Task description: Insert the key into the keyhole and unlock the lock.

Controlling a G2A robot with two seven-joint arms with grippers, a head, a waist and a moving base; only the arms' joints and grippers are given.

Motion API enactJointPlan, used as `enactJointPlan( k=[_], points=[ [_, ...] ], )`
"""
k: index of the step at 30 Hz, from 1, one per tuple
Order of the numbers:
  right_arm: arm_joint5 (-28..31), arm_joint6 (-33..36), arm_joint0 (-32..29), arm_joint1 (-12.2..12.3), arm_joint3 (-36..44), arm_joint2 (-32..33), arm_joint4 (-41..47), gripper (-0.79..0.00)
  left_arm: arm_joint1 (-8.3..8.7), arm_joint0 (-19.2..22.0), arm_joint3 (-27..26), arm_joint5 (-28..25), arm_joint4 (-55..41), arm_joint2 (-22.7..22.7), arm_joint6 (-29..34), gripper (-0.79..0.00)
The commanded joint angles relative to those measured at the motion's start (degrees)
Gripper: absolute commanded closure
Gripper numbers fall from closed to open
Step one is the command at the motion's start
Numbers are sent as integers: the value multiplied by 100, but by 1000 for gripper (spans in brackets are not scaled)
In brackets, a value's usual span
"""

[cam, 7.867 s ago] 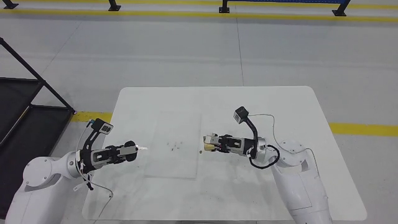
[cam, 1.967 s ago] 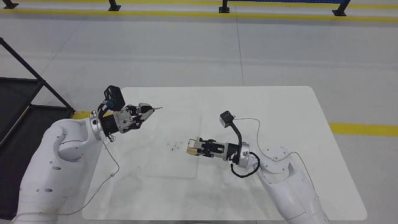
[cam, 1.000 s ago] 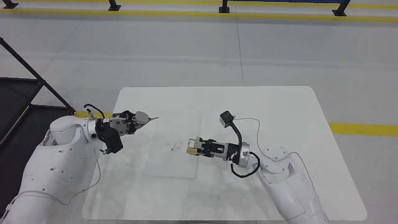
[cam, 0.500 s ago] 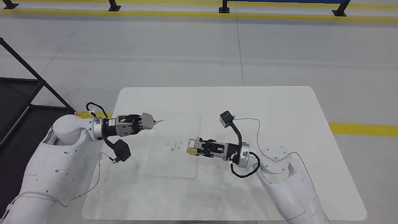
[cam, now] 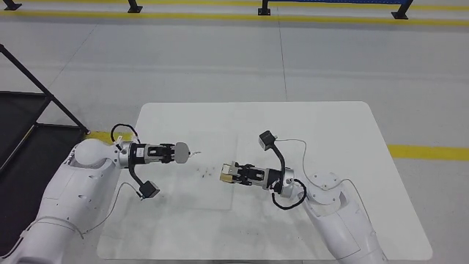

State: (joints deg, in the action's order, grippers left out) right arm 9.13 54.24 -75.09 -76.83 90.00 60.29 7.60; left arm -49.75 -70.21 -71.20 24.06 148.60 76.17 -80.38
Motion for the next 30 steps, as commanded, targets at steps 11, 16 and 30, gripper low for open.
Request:
enactJointPlan(
  k=[11, 16, 30],
  points=[
    [0, 0, 0, 0, 0, 0, 0, 0, 0, 9, 7, -12, 20, -16, 5, 0],
    [-152, -85, 57, -12, 80, -120, 53, 0, -7, -165, -389, 30, 45, -171, 46, 0],
    [-744, 285, 1006, -66, -193, -552, 21, 0, 153, -671, -1105, 293, -207, -37, 308, 0]
  ],
)
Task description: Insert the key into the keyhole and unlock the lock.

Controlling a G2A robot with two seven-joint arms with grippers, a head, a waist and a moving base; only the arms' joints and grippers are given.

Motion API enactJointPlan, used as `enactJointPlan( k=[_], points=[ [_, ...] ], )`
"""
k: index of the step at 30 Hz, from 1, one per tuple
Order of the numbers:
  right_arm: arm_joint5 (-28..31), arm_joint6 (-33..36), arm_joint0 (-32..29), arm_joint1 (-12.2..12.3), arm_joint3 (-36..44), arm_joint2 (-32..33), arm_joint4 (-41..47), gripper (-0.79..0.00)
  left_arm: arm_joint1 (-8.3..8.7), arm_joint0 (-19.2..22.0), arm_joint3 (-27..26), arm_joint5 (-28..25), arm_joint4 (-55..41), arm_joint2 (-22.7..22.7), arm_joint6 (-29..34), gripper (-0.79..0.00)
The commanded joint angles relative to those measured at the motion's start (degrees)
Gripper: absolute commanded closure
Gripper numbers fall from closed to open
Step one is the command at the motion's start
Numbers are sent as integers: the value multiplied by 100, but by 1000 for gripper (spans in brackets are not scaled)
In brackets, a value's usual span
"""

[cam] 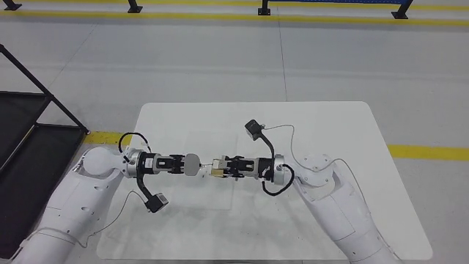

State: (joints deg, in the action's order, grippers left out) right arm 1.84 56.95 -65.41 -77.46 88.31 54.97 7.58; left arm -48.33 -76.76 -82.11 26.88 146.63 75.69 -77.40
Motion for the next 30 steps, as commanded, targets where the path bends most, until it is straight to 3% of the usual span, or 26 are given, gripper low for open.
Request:
enactJointPlan(
  k=[1, 30],
  points=[
    [-36, 23, 87, -9, -58, -49, 31, 0, 22, -33, -31, 25, -46, 23, 25, 0],
    [3, -87, 355, -2, -332, -299, 266, 0, 263, -134, -223, 154, -354, -9, 153, 0]
  ],
)
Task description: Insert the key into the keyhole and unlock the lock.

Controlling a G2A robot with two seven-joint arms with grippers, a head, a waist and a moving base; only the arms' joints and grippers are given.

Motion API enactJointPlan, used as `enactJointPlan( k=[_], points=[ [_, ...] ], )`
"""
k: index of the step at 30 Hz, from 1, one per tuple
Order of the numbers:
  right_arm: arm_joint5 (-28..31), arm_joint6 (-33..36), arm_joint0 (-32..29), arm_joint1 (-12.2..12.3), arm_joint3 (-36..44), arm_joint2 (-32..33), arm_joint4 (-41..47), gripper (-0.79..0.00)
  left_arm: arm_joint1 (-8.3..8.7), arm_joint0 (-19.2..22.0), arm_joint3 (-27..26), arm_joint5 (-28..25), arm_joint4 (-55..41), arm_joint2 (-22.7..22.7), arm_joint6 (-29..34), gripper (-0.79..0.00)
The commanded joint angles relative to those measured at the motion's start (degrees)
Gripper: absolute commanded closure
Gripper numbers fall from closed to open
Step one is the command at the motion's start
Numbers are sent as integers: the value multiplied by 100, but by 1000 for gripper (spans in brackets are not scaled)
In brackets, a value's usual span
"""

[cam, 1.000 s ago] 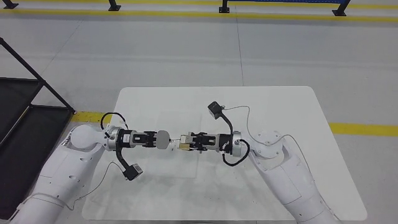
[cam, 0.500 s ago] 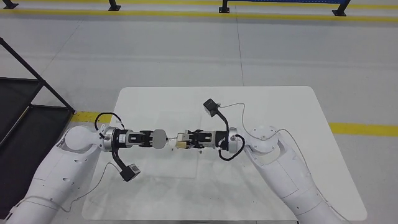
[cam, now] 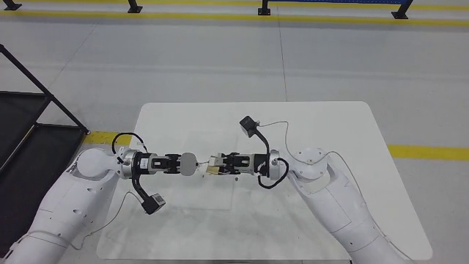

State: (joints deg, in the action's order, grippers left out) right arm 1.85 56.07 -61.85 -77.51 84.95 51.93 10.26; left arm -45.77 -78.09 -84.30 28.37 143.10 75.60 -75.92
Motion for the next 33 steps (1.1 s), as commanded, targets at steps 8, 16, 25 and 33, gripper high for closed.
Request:
enactJointPlan(
  k=[8, 16, 25, 33],
  points=[
    [-84, 552, 216, 50, -28, 19, 30, 0, 96, -49, -58, -10, -12, 96, -11, 0],
    [-63, 1054, 575, 53, -223, -47, 179, 0, 201, -134, -298, -78, -15, 96, -79, 0],
    [1, 1221, 830, 32, -427, -195, 251, 0, 295, -144, -385, -91, -199, 12, -92, 0],
    [96, 1356, 933, 25, -562, -265, 422, 0, 366, -145, -439, -107, -340, -55, -108, 0]
  ],
)
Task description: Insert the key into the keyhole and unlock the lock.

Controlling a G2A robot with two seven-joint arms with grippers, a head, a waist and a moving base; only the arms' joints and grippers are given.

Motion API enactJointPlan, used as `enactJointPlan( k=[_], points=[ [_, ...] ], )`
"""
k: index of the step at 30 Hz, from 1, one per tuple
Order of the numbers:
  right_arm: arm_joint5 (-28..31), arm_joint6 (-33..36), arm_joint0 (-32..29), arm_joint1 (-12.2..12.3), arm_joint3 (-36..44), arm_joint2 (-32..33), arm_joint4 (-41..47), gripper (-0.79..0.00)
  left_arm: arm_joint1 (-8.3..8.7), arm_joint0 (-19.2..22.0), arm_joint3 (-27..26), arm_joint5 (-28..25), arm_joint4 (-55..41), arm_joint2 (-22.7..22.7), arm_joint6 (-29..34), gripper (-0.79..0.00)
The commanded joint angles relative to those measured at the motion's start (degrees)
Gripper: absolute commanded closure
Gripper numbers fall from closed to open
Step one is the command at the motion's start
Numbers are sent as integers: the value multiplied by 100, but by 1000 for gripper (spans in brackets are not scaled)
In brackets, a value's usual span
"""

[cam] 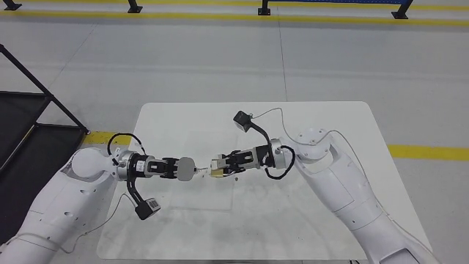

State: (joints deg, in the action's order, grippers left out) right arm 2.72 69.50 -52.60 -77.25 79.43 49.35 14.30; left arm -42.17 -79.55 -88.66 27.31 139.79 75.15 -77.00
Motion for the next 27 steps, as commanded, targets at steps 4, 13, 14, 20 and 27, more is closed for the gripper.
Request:
enactJointPlan(
  k=[4, 13, 14, 20, 27],
  points=[
    [49, 37, 45, 0, -62, -33, 52, 0, 35, 14, 5, 20, -35, -57, 20, 0],
    [82, 59, 90, 3, -96, -112, 74, 0, 80, 82, 36, 36, -148, -176, 36, 0],
    [93, 56, 96, 2, -96, -123, 81, 0, 85, 86, 43, 34, -163, -189, 34, 0],
    [120, 45, 132, -3, -117, -179, 102, 0, 112, 123, 73, 46, -192, -246, 46, 0],
    [136, 27, 157, 2, -128, -211, 117, 0, 141, 159, 80, 68, -206, -318, 68, 0]
  ],
)
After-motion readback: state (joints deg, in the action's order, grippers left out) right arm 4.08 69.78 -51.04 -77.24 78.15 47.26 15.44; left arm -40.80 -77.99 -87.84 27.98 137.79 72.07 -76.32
